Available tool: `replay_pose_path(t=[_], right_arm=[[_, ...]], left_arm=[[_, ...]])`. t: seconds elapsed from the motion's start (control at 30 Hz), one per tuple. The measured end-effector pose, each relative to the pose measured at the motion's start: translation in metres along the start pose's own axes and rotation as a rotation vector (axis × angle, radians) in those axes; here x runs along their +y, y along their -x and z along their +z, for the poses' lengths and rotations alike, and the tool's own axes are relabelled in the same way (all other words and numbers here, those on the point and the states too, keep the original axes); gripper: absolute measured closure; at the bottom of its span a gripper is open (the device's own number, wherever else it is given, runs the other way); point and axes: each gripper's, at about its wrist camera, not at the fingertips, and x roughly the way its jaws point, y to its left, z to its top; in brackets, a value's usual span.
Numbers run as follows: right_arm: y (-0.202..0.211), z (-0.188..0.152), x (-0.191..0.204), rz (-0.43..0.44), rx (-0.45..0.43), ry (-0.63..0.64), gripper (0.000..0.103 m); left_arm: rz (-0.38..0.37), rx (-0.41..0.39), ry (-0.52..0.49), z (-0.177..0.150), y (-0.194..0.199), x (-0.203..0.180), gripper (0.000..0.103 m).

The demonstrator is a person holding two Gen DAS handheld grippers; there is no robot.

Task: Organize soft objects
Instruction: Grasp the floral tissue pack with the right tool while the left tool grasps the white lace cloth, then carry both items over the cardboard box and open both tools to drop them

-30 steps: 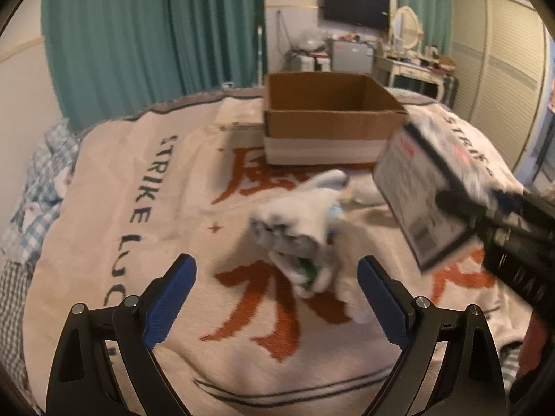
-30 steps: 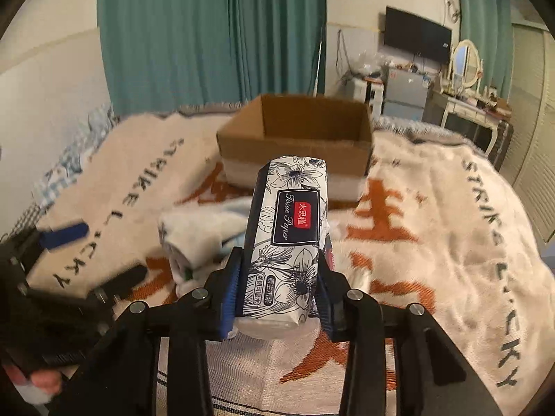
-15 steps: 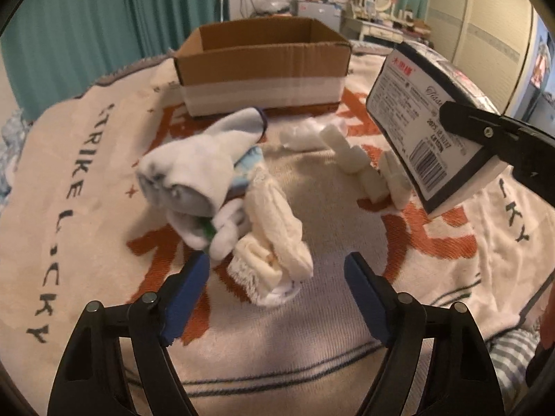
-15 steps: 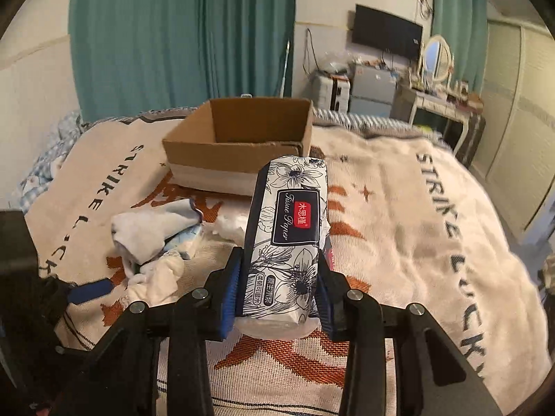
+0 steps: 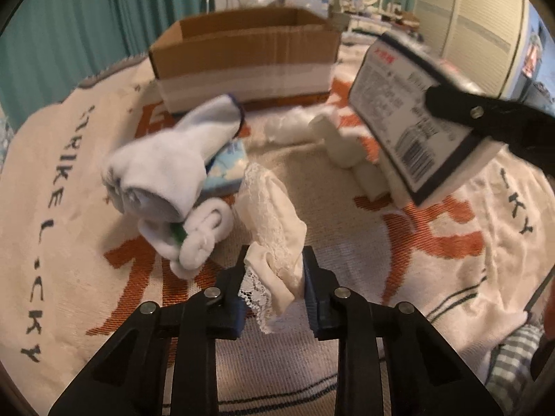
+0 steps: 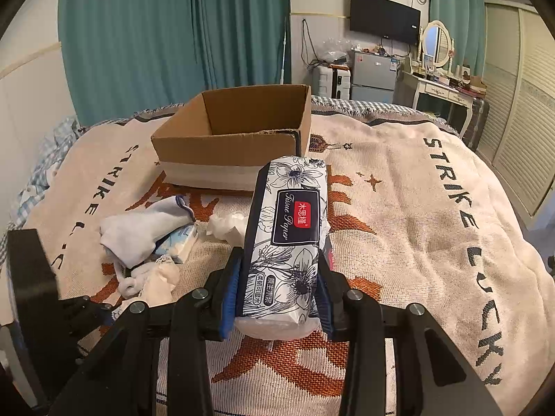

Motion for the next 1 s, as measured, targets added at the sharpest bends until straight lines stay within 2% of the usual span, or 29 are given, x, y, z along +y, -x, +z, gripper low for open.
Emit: replay_pose_path(t=[0.13, 0.33, 0.43, 0.67, 0.87, 1.0], right_arm=[[0.021, 0.002, -0.001, 0.017, -0.032, -0.012, 0.066], [0.071, 0.017, 0.003, 0.022, -0.126, -0.012, 0.066], [0.091, 0.03, 0.005, 0.051, -0.164, -0.02, 0.066], [0.132, 0.078, 0.017, 0.082, -0.282, 0.024, 0.066], [0.112, 0.131, 0.022, 0.098, -0.317, 0.068, 0.066], [0.061, 0.167, 0.015, 0.143, -0.294, 0.046, 0.066]], left_arm=[[-0.017, -0.065, -0.008, 0.002, 0.035, -0.007, 0.077], [-0.023, -0.197, -0.025, 0.016, 0.099, -0.008, 0.077], [-0.009, -0.257, -0.05, 0.032, 0.123, -0.007, 0.077], [-0.04, -0.348, -0.076, 0.083, 0.155, 0.007, 0.077], [-0.043, -0.375, -0.059, 0.137, 0.142, 0.023, 0.077], [-0.015, -0.38, -0.072, 0.172, 0.11, 0.04, 0.077]])
